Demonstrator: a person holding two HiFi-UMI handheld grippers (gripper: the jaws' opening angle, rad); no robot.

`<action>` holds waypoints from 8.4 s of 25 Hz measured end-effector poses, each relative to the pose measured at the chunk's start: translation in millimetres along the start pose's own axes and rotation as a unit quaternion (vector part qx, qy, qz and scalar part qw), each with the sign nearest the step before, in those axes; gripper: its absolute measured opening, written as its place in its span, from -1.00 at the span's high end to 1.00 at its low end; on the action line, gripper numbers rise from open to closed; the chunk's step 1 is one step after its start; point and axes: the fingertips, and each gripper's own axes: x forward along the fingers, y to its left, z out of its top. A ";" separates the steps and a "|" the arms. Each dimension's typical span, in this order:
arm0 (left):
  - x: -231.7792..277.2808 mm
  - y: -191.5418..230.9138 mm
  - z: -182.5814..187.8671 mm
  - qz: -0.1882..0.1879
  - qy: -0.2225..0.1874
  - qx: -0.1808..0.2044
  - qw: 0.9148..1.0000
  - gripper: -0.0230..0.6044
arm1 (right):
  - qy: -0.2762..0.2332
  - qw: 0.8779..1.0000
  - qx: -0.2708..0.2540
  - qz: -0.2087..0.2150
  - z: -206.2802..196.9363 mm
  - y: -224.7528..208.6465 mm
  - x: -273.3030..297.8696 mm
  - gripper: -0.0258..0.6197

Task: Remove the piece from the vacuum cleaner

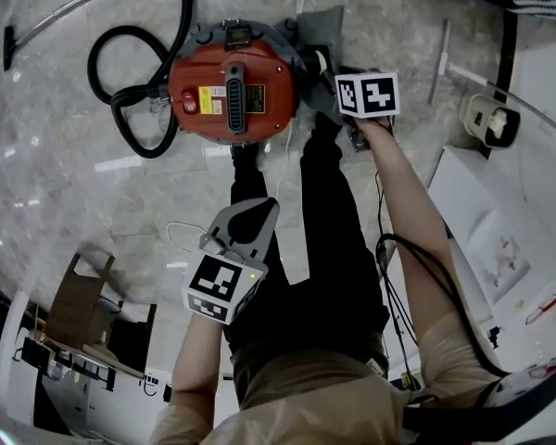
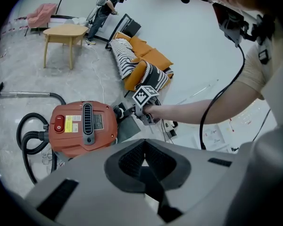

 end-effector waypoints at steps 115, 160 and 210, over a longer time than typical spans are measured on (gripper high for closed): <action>-149.8 -108.6 124.3 -0.019 -0.083 0.158 0.984 0.91 | -0.145 0.959 0.240 -0.051 -56.9 -18.5 -246.6 0.84; -343.0 -126.9 147.9 -0.045 -0.240 0.249 0.937 0.91 | -0.333 0.940 0.070 0.027 -9.4 228.6 -520.9 0.83; -334.4 -277.0 -65.6 0.104 -0.215 0.203 0.950 0.91 | -0.258 0.953 -0.040 0.153 -213.3 248.9 -503.5 0.83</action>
